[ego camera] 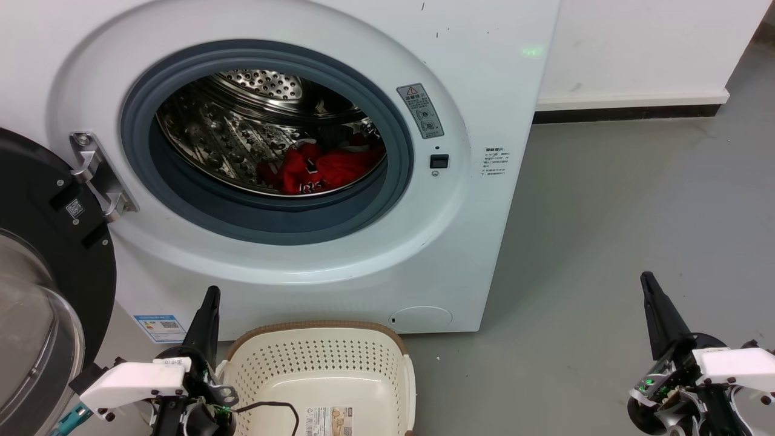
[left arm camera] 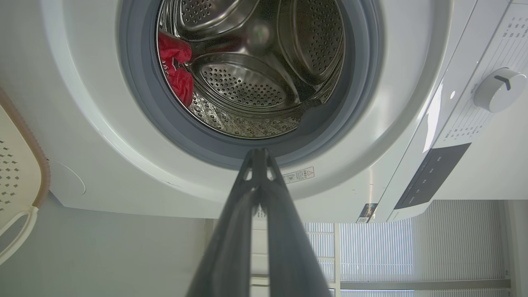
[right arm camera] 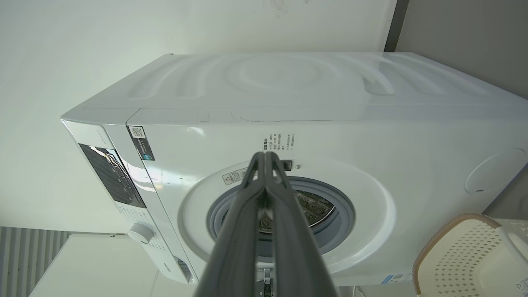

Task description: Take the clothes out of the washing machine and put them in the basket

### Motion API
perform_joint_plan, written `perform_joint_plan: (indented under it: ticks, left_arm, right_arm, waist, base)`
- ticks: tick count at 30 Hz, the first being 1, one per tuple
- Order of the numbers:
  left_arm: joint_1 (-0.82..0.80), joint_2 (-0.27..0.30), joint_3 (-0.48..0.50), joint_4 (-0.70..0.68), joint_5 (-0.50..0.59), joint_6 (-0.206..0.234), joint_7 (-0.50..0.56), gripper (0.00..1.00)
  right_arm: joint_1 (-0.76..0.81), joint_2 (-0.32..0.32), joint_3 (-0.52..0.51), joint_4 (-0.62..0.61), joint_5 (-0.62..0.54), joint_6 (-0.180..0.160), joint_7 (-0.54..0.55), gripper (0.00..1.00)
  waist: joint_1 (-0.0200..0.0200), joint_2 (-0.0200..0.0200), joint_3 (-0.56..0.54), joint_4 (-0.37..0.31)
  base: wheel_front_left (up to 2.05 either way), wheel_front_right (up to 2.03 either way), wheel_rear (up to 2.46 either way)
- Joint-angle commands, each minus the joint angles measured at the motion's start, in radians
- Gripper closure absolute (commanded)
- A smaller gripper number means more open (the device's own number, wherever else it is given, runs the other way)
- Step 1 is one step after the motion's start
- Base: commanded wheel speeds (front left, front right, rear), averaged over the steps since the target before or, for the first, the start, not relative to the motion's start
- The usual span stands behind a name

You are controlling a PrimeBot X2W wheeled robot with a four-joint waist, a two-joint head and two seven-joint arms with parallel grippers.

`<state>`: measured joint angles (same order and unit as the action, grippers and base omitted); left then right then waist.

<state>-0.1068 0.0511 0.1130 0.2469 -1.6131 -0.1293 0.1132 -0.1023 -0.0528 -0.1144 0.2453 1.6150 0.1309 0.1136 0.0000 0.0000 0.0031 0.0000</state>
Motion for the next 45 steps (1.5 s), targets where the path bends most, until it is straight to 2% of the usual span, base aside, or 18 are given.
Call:
perform_joint_plan:
  ticks: [1, 40, 41, 45]
  left_arm:
    - [-0.005, -0.002, 0.003, -0.001, 0.0, -0.004, 0.004, 1.0]
    - [-0.005, -0.002, 0.003, -0.001, 0.0, -0.004, 0.004, 1.0]
    - [0.0, 0.0, 0.0, 0.0, 0.0, 0.0, 0.0, 0.0]
    - [0.006, -0.001, -0.009, 0.01, 0.001, 0.0, -0.008, 0.0]
  right_arm:
    - [-0.013, 0.004, 0.0, 0.002, -0.005, 0.0, 0.0, 1.0]
    - [-0.013, 0.004, 0.0, 0.001, -0.004, 0.0, 0.0, 1.0]
    - [0.0, 0.0, 0.0, 0.0, 0.0, 0.0, 0.0, 0.0]
    - [0.011, 0.0, 0.007, 0.005, 0.003, 0.0, -0.01, 0.0]
  waist:
    - [0.0, 0.0, 0.0, 0.0]
    - [0.0, 0.0, 0.0, 0.0]
    - [0.0, 0.0, 0.0, 0.0]
    - [0.0, 0.0, 0.0, 0.0]
  base:
    - [0.0, 0.0, 0.0]
    - [0.0, 0.0, 0.0]
    - [0.0, 0.0, 0.0]
    - [0.0, 0.0, 0.0]
